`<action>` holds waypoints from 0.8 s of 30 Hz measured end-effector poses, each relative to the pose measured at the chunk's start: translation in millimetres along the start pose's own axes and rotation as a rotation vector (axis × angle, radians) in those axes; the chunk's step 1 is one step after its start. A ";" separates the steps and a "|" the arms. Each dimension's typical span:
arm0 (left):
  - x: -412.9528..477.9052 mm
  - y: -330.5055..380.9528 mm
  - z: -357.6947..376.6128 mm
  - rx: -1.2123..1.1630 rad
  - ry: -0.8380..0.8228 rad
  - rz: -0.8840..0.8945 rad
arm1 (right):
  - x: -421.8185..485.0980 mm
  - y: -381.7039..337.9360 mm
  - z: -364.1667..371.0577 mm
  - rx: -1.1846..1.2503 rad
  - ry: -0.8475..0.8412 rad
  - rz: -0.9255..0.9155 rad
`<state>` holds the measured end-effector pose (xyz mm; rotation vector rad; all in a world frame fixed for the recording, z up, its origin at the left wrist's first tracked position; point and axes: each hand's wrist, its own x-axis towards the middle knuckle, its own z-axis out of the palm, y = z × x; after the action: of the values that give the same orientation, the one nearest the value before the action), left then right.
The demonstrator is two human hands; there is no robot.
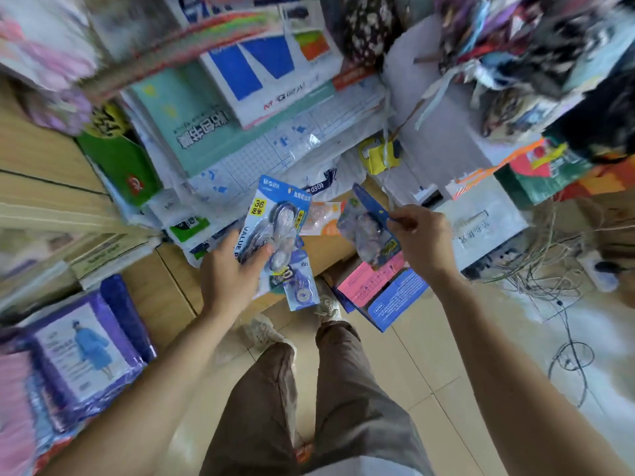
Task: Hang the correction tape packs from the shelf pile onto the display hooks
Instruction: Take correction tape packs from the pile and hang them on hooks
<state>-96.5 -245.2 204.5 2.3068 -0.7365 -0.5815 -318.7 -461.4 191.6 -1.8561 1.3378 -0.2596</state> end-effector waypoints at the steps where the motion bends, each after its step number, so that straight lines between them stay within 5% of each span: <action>1: -2.9 12.7 -17.1 0.028 0.029 0.033 | -6.0 -18.2 -11.0 -0.006 0.007 -0.057; 16: -44.4 131.2 -258.7 -0.002 0.479 0.379 | -57.7 -287.1 -127.3 -0.045 0.262 -0.873; 24: -57.4 197.3 -379.3 -0.082 0.811 0.588 | -75.6 -416.4 -171.7 0.033 0.361 -1.127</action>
<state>7.0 -168.8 616.3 1.8579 -0.8757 0.5504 -160.0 -436.4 619.2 -2.4232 0.3257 -1.2140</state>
